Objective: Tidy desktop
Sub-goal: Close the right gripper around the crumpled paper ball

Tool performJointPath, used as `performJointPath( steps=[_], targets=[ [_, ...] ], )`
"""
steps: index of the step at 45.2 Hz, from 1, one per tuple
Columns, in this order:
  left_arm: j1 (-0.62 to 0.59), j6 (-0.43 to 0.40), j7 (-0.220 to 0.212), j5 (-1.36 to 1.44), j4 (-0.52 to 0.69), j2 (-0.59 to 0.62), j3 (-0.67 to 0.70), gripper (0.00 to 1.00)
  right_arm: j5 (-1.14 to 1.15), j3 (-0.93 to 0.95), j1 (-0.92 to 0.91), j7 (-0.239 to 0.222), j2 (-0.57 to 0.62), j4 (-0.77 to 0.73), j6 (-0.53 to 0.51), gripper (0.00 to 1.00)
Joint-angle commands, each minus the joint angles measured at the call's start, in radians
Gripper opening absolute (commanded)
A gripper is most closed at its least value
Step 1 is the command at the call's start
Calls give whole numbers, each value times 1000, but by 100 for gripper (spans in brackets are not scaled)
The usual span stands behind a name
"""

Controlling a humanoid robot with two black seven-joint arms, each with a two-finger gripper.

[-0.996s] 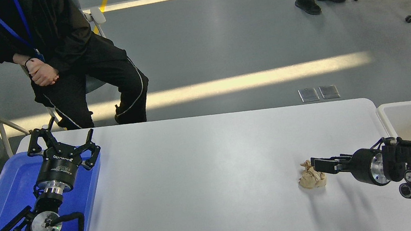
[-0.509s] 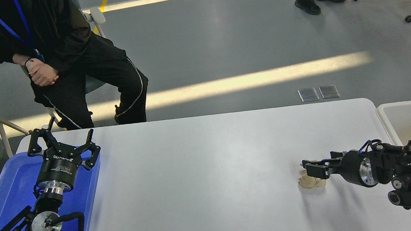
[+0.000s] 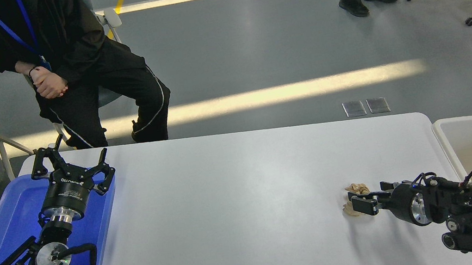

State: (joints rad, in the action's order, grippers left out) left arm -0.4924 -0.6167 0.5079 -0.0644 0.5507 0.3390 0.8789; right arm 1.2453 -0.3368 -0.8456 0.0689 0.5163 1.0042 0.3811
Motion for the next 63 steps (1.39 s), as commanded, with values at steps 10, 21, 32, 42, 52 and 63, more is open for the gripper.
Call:
performJointPath(
  steps=[10, 21, 32, 42, 52, 63],
  targets=[
    [0, 0, 0, 0, 0, 0, 0, 100, -7, 1, 25, 0, -41, -29, 24, 100],
    [0, 0, 0, 0, 0, 0, 0, 100, -7, 4, 42, 8, -55, -33, 24, 100],
    [0, 0, -2, 0, 0, 0, 0, 100, -9, 4, 46, 9, -62, -47, 27, 95],
    [0, 0, 0, 0, 0, 0, 0, 100, -10, 10, 48, 8, -75, -55, 28, 87],
    [0, 0, 0, 0, 0, 0, 0, 100, -10, 22, 65, 9, -79, -70, 28, 83],
    [0, 2, 0, 0, 0, 0, 0, 100, -10, 21, 68, 9, -82, -72, 51, 67]
  ],
)
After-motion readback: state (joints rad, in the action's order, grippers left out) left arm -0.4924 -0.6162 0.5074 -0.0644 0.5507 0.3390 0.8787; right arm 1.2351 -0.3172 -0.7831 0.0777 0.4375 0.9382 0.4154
